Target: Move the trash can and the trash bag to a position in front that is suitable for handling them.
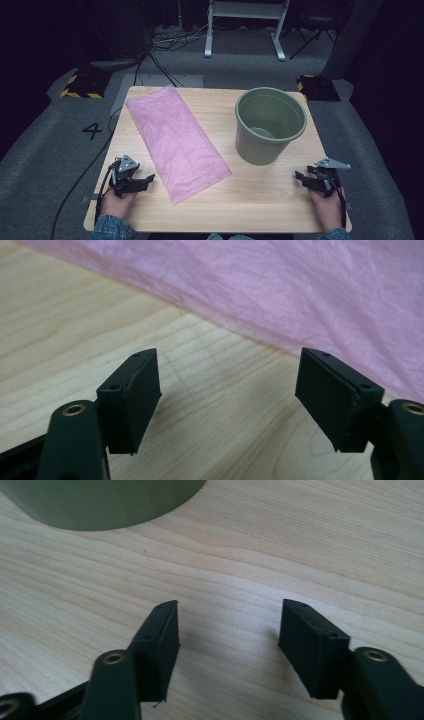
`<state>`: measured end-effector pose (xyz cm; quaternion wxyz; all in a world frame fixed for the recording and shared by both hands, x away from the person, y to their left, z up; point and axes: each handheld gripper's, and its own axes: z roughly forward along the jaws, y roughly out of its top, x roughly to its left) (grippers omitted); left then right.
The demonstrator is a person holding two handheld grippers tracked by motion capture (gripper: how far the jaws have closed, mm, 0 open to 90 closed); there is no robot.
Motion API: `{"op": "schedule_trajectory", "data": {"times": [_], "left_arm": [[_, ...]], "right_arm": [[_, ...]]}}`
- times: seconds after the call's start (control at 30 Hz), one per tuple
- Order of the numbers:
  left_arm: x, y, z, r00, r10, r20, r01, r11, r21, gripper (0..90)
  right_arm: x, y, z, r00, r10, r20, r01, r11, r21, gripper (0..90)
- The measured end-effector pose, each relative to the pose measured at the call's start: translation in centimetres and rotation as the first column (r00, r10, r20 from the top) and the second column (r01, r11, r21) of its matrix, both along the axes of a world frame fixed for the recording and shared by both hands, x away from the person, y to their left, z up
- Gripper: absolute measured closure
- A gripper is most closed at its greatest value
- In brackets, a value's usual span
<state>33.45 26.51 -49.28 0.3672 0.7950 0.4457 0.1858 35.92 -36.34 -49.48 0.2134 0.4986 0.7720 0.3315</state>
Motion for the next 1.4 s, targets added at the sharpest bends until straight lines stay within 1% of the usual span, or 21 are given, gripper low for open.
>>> {"op": "schedule_trajectory", "data": {"times": [0.03,0.07,0.23,0.27,0.33,0.4,0.53,0.57,0.6,0.67,0.8,0.83,0.9,0.93,1.0,1.17,1.2,1.23,1.3,1.33,1.4], "left_arm": [[0.0,0.0,0.0,1.0,0.0,0.0,0.0,1.0,0.0,26.4],[-0.2,0.0,0.6,0.9996,-0.01,0.025,0.01,0.9999,-0.002,26.4],[-0.7,-0.1,1.6,0.9987,-0.032,0.039,0.032,0.9995,0.001,26.7],[-0.9,-0.2,2.0,0.9977,-0.054,0.042,0.053,0.9985,0.011,26.9],[-1.1,-0.3,2.4,0.9966,-0.069,0.046,0.068,0.9974,0.025,27.2],[-1.2,-0.4,2.5,0.9963,-0.071,0.047,0.07,0.9972,0.024,27.2],[-1.5,-0.3,2.9,0.9964,-0.071,0.047,0.072,0.997,-0.027,27.1],[-1.5,-0.3,2.9,0.9964,-0.071,0.047,0.072,0.997,-0.027,27.1],[-1.5,-0.3,3.0,0.9965,-0.07,0.046,0.072,0.9968,-0.035,27.0],[-1.6,-0.4,3.0,0.9965,-0.073,0.041,0.074,0.9967,-0.034,27.0],[-1.9,-0.4,3.0,0.9967,-0.069,0.043,0.07,0.9967,-0.041,27.1],[-2.0,-0.3,2.7,0.9973,-0.055,0.049,0.059,0.9958,-0.071,27.1],[-2.0,-0.2,2.5,0.9975,-0.054,0.045,0.058,0.9949,-0.082,27.1],[-2.0,-0.1,2.3,0.998,-0.053,0.034,0.056,0.9945,-0.088,27.1],[-2.1,-0.1,2.0,0.9989,-0.044,0.013,0.045,0.9954,-0.084,27.1],[-2.6,0.0,2.0,0.9988,-0.039,0.028,0.041,0.9968,-0.069,27.6],[-2.7,0.1,2.0,0.9989,-0.035,0.031,0.037,0.9968,-0.071,27.6],[-2.8,0.2,2.1,0.9991,-0.032,0.03,0.034,0.9968,-0.072,27.5],[-2.9,0.3,2.1,0.999,-0.024,0.038,0.027,0.9971,-0.071,27.4],[-3.1,0.3,2.1,0.9987,-0.022,0.047,0.025,0.998,-0.058,26.4],[-3.2,0.4,2.1,0.9986,-0.017,0.05,0.02,0.998,-0.059,26.6]], "right_arm": [[-0.1,0.0,0.2,1.0,0.007,0.006,-0.007,1.0,0.007,42.4],[-0.2,-0.1,0.6,0.9998,0.012,0.016,-0.012,0.9999,0.011,42.3],[-0.5,-0.3,2.3,0.9981,0.04,0.046,-0.04,0.9991,0.014,41.4],[-0.6,-0.5,3.4,0.995,0.078,0.062,-0.079,0.9969,0.007,40.9],[-0.7,-0.6,4.2,0.99,0.119,0.075,-0.121,0.9927,0.01,41.3],[-0.7,-0.7,4.7,0.9876,0.136,0.079,-0.137,0.9906,0.009,41.2],[-0.2,-1.5,7.6,0.9813,0.169,0.092,-0.174,0.9836,0.047,40.8],[-0.2,-1.5,7.6,0.9813,0.169,0.092,-0.174,0.9836,0.047,40.8],[0.2,-1.7,8.8,0.976,0.186,0.113,-0.192,0.9802,0.047,40.6],[0.6,-1.8,9.8,0.9717,0.194,0.134,-0.202,0.9784,0.045,39.8],[1.4,-1.8,11.3,0.9699,0.193,0.149,-0.206,0.9753,0.079,39.5],[2.2,-1.8,12.0,0.9684,0.187,0.165,-0.208,0.9711,0.117,39.9],[3.2,-1.8,12.7,0.9699,0.168,0.176,-0.202,0.9596,0.196,39.9],[3.7,-1.7,13.1,0.9701,0.164,0.179,-0.201,0.9563,0.212,39.8],[4.6,-1.3,14.1,0.9682,0.163,0.19,-0.199,0.9613,0.19,39.5],[6.0,0.1,16.7,0.9514,0.188,0.244,-0.226,0.9647,0.136,39.0],[6.0,0.1,16.7,0.9514,0.188,0.244,-0.226,0.9647,0.136,39.0],[6.8,0.6,17.3,0.9491,0.193,0.249,-0.223,0.9697,0.1,38.7],[7.3,0.8,17.4,0.9512,0.194,0.24,-0.22,0.9718,0.086,38.7],[8.4,1.2,17.4,0.9545,0.197,0.224,-0.216,0.9741,0.066,38.8],[9.4,1.5,17.2,0.954,0.21,0.214,-0.23,0.9704,0.074,39.6]]}}
